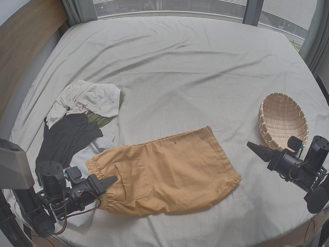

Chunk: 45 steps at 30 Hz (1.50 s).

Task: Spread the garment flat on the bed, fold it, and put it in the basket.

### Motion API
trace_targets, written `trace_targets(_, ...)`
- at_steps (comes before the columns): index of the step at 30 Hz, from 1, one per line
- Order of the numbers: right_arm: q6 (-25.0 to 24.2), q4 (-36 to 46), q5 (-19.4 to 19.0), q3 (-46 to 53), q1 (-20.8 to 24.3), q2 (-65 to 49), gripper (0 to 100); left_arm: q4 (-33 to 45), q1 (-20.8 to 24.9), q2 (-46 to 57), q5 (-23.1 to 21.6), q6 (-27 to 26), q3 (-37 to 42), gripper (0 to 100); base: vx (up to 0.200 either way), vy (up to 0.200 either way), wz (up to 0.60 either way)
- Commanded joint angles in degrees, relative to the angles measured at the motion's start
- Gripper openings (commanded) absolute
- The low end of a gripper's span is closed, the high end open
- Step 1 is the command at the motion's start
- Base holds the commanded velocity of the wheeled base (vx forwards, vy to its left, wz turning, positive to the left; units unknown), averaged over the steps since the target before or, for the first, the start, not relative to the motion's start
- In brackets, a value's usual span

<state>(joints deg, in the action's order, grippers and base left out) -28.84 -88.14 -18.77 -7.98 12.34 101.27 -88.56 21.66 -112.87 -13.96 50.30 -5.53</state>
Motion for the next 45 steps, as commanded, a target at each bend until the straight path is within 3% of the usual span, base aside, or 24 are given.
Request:
trace_targets(1, -0.2, -0.1, 0.0, -0.1, 0.1, 0.1, 100, 0.0, 4.5, -0.2, 0.3, -0.1, -4.4, 0, 0.000, 0.000, 0.00)
trace_targets(15, -0.2, -0.1, 0.0, 0.7, 0.8, 0.8, 100, 0.1, 11.4, -1.1, 0.8, 0.0, -15.4, 0, 0.000, 0.000, 0.00)
trace_targets(45, -0.2, -0.1, 0.2, 0.3, 0.9, 0.4, 100, 6.7, 18.0, -11.7, 0.1, 0.1, -36.4, 0, 0.000, 0.000, 0.00)
